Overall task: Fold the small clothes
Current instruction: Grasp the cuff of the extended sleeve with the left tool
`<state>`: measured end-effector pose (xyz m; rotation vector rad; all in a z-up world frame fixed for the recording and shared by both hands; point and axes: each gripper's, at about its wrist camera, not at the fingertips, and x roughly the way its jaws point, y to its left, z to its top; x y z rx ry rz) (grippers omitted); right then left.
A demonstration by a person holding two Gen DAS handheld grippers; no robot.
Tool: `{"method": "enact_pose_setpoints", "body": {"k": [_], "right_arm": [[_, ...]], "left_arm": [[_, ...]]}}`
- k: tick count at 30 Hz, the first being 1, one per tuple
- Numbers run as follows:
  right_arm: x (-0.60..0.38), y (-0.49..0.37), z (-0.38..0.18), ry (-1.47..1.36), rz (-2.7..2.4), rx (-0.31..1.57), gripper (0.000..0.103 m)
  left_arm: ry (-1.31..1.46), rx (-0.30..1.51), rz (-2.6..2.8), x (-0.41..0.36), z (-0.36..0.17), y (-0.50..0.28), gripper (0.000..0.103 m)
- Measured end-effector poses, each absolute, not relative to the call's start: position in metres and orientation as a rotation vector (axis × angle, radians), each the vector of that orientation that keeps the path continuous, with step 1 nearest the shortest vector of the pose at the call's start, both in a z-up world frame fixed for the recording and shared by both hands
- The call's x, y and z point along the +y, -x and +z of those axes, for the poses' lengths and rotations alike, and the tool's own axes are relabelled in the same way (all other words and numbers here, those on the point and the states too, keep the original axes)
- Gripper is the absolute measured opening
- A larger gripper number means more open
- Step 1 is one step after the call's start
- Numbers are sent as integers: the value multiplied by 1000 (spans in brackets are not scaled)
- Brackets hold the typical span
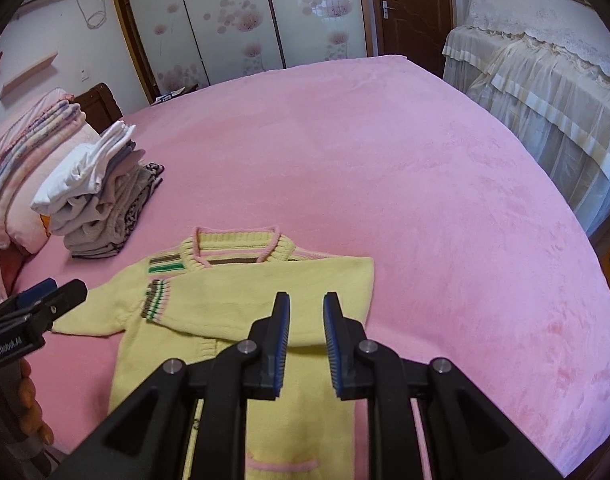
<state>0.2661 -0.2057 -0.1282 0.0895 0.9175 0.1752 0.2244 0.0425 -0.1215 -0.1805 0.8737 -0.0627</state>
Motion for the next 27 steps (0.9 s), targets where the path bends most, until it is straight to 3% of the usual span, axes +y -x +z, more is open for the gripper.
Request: {"method": "enact_pose_setpoints", "body": {"k": [15, 19, 27], "right_arm": [[-95, -250, -102, -32, 398, 861, 17], [-48, -252, -113, 6, 466, 865, 23], [30, -248, -152, 109, 556, 894, 23]], "left_arm": [[312, 801, 155, 151, -106, -170, 96], [355, 822, 273, 199, -126, -157, 96], [592, 898, 392, 287, -204, -139, 96]]}}
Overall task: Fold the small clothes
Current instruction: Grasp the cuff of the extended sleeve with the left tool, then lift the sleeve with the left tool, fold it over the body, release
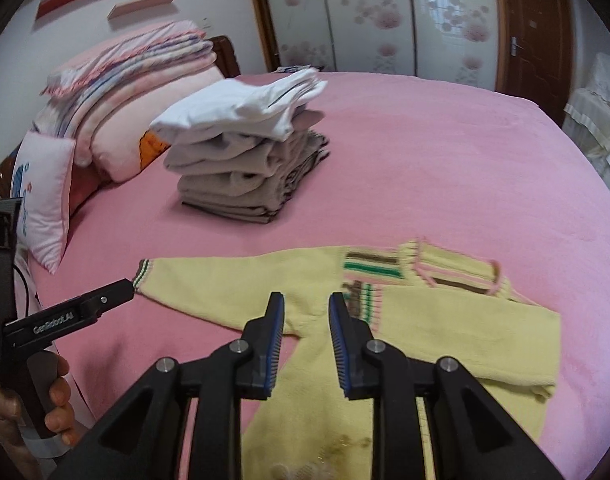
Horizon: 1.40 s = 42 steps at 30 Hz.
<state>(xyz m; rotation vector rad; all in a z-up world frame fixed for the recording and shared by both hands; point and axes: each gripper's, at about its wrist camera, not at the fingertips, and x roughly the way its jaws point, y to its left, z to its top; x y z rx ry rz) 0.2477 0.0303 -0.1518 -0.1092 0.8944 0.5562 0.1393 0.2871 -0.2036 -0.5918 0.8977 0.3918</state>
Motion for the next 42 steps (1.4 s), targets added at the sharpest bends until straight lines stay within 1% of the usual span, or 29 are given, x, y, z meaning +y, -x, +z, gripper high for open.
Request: {"method": "enact_pose_setpoints", "body": {"k": [6, 9, 17, 18, 19, 20, 21, 23, 24, 27, 30, 34, 38, 42], "right_arm": [[60, -241, -181, 146, 591, 938, 23], [65, -238, -190, 170, 601, 941, 23], [79, -240, -205, 225, 603, 946, 23], [81, -241, -207, 225, 604, 948, 23], [83, -243, -208, 223, 606, 951, 23], [84, -243, -209, 222, 609, 953, 23], [85, -244, -210, 222, 611, 953, 23], [87, -244, -210, 224, 613, 948, 23], [88, -243, -210, 225, 614, 942, 23], [86, -241, -207, 224, 616, 930, 23], [80, -240, -204, 220, 610, 924, 23], [63, -241, -199, 208, 585, 915, 23], [39, -244, -193, 186, 535, 915, 23], [2, -251, -191, 148, 464, 925, 23]], "left_arm": [[714, 912, 399, 312, -254, -148, 95], [771, 896, 395, 320, -269, -155, 95], [829, 848, 393, 334, -291, -174, 94], [825, 845, 396, 336, -292, -177, 93], [820, 841, 399, 337, -293, -180, 86], [813, 843, 403, 338, -293, -183, 70], [805, 851, 416, 339, -294, -186, 59], [810, 863, 427, 346, -293, -190, 16], [825, 864, 425, 349, -293, -191, 11], [819, 844, 414, 351, -287, -194, 7], [761, 818, 415, 341, -273, -197, 6], [679, 771, 363, 315, -241, -204, 6], [586, 737, 264, 276, -203, -216, 6], [498, 726, 144, 226, -178, -229, 6]]}}
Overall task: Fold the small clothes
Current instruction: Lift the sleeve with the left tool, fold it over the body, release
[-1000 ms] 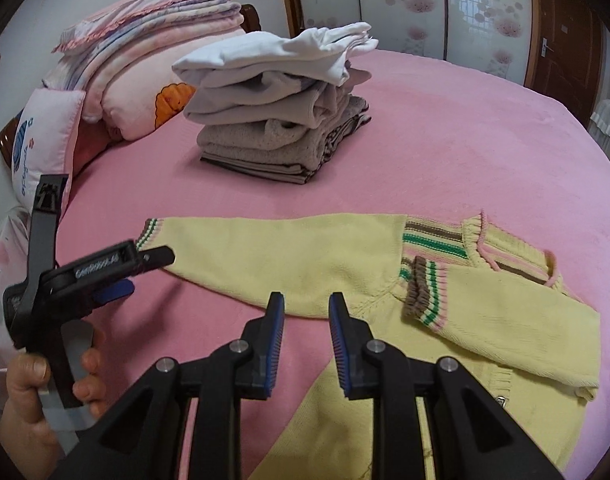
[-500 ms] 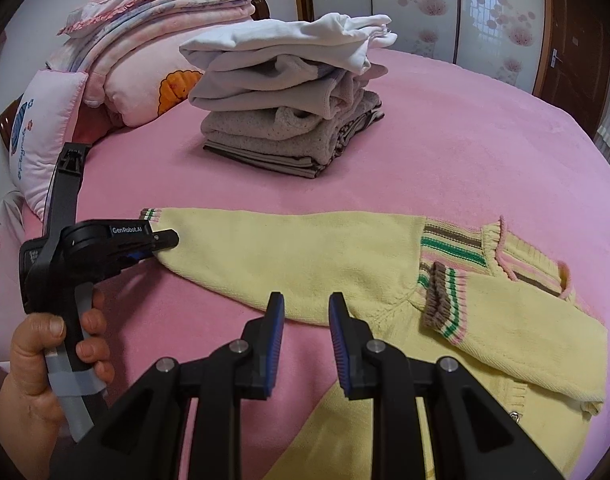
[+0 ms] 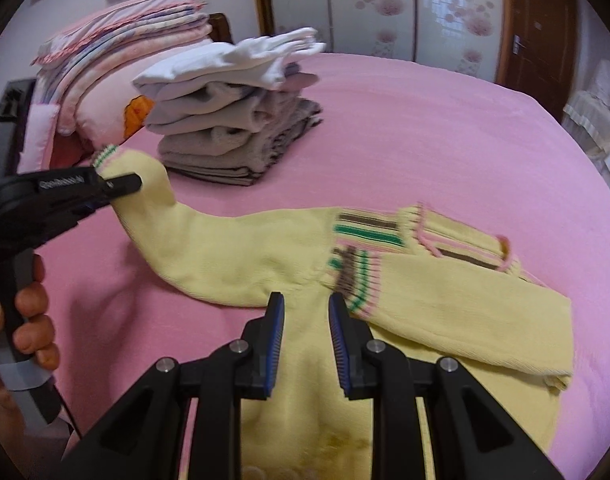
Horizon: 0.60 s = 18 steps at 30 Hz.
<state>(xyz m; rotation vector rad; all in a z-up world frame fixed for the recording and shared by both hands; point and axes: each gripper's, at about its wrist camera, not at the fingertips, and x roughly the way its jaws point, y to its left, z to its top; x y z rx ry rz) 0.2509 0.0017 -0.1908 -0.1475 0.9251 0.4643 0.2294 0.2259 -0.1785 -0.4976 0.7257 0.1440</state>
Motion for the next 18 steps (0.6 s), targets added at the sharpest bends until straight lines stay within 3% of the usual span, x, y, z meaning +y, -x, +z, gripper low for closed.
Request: {"method": "enact_pose_setpoints", "body": {"k": [8, 15, 16, 18], "right_arm": [[-76, -257, -193, 63, 320, 952, 23], [-127, -257, -202, 5, 246, 983, 23], [-130, -257, -203, 0, 242, 986, 23], [-136, -258, -205, -10, 233, 989, 23]], "left_arm": [[375, 800, -70, 119, -177, -265, 6], [244, 970, -121, 53, -228, -283, 6], [230, 997, -126, 47, -236, -283, 9], [207, 1027, -134, 40, -246, -280, 24]]}}
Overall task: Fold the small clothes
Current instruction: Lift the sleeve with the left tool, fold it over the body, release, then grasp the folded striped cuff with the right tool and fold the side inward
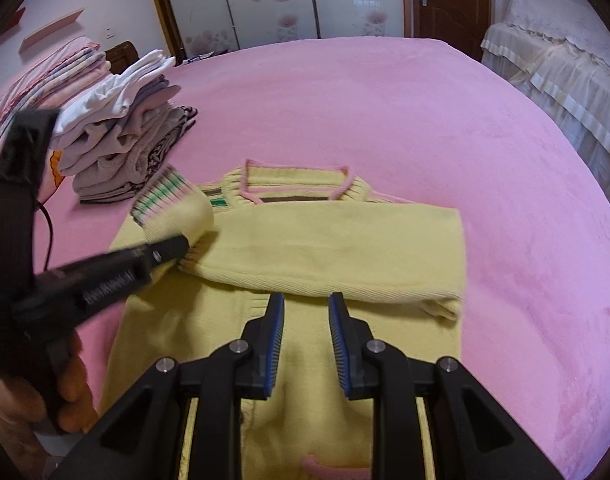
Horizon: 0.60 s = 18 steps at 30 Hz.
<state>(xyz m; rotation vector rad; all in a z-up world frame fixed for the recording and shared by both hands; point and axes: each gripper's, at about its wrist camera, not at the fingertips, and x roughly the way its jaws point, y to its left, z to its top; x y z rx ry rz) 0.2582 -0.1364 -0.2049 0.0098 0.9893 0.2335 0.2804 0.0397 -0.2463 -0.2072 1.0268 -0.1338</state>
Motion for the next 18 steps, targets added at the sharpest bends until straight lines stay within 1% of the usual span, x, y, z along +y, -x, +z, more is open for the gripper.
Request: {"method": "enact_pose_setpoints", "body": {"k": [2, 4, 7, 13, 16, 18], "right_arm": [[-140, -258, -206, -18, 233, 987, 23], [-143, -258, -206, -27, 233, 983, 23], [-146, -259, -206, -41, 241, 980, 23], [-148, -264, -209, -98, 298, 1008, 23], [-140, -271, -211, -114, 342, 1024, 23], [-135, -278, -213, -137, 376, 1040, 23]], "left_arm": [[213, 1022, -149, 36, -250, -275, 48], [213, 999, -157, 33, -247, -269, 54], [209, 986, -156, 33, -240, -261, 54], [266, 960, -71, 75, -234, -236, 55], [256, 942, 23, 102, -236, -221, 60], [262, 941, 72, 121, -241, -214, 61]]}}
